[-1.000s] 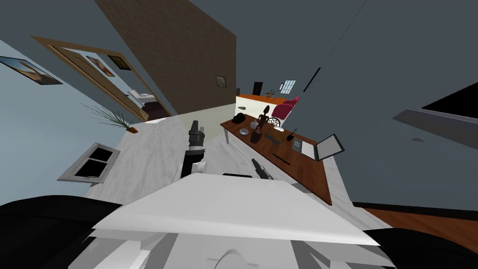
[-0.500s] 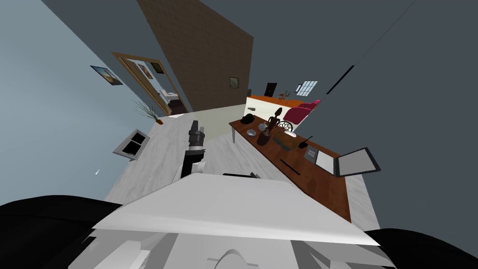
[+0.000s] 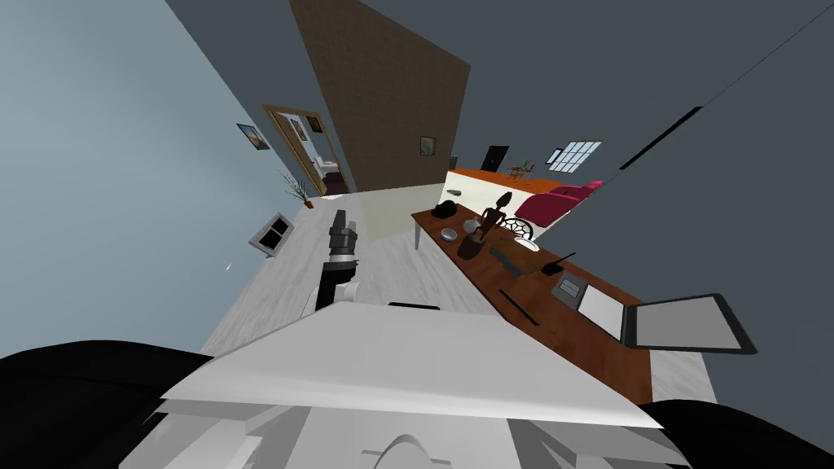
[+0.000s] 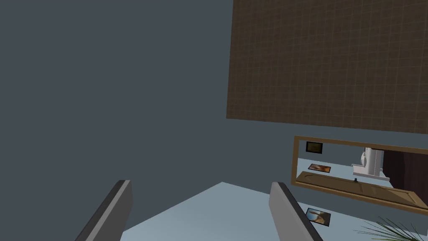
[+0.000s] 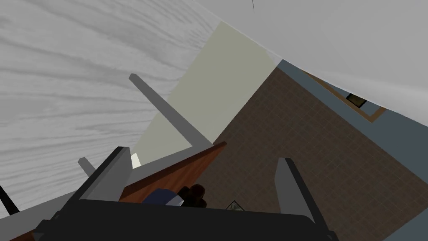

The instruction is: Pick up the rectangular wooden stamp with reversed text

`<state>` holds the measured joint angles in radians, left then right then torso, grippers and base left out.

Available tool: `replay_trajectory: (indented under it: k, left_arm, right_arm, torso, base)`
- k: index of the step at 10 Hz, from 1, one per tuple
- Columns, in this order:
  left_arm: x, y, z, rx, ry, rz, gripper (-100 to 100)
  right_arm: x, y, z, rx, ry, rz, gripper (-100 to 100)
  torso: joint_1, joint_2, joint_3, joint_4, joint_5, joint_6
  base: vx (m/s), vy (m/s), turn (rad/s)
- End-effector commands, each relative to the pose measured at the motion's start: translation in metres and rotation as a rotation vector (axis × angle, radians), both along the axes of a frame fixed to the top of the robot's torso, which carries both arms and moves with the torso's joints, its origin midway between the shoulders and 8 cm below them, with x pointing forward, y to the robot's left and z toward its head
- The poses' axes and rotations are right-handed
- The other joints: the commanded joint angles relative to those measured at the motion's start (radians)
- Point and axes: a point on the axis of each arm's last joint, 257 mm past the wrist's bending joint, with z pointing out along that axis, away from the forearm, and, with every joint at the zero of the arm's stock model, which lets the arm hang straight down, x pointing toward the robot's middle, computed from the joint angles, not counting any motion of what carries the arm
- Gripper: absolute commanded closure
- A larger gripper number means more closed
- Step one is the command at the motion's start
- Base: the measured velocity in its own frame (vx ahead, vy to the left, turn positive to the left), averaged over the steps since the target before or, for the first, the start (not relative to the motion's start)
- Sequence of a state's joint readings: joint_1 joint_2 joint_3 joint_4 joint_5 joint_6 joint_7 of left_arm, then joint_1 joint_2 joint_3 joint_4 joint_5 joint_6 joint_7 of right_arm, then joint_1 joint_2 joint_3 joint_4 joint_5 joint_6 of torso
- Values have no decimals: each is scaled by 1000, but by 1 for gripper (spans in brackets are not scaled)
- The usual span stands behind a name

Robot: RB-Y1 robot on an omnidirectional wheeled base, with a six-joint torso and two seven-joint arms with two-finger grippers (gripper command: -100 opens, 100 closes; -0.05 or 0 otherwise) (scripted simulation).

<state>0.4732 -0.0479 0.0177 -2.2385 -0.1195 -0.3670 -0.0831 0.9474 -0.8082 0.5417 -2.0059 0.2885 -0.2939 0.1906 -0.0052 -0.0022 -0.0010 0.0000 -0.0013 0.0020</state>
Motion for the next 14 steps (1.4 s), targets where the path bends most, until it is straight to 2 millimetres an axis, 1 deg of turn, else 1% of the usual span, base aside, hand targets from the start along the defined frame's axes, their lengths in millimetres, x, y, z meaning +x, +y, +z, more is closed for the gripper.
replay_trajectory:
  k: [1,2,4,5,7,8,9,10,12,14]
  left_arm:
    - [0,0,0,0,0,0,0]
    - [0,0,0,0,0,0,0]
    - [0,0,0,0,0,0,0]
    - [0,0,0,0,0,0,0]
    - [0,0,0,0,0,0,0]
    - [0,0,0,0,0,0,0]
    - [0,0,0,0,0,0,0]
    - [0,0,0,0,0,0,0]
    - [0,0,0,0,0,0,0]
    - [0,0,0,0,0,0,0]
  right_arm:
    - [-38,-13,-24,-56,81,34,-100]
    - [-38,-13,-24,-56,81,34,-100]
    - [-105,-41,-58,-156,228,85,-100]
    - [-108,-43,-58,-160,234,90,-100]
    - [-174,-79,-81,-259,374,137,-100]
    - [-174,-79,-81,-259,374,137,-100]
    - [-204,-98,-88,-307,437,156,-100]
    - [-204,-98,-88,-307,437,156,-100]
    - [-256,-138,-97,-398,548,184,-100]
    - [-294,-178,-102,-486,635,198,-100]
  torso:
    - [0,0,0,0,0,0]
    - [-1,0,0,0,0,-1]
    - [-3,-1,0,0,0,-1]
    - [-6,0,0,0,-1,-1]
    - [-5,1,0,0,-1,-1]
    - [-8,0,0,0,-1,-1]
    - [-6,0,0,0,-1,0]
    - [-5,0,0,0,-1,-1]
    - [-5,-1,-1,0,-1,-1]
    - [-10,1,0,0,-2,-1]
  base:
    - [-8,-26,312]
    - [-7,-41,230]
    - [-3,-78,409]
    - [-26,-81,286]
    - [-24,-107,433]
    - [-21,-98,202]
    - [-25,-83,366]
    - [-21,-70,150]
    - [-36,-89,356]
    - [-55,-167,474]
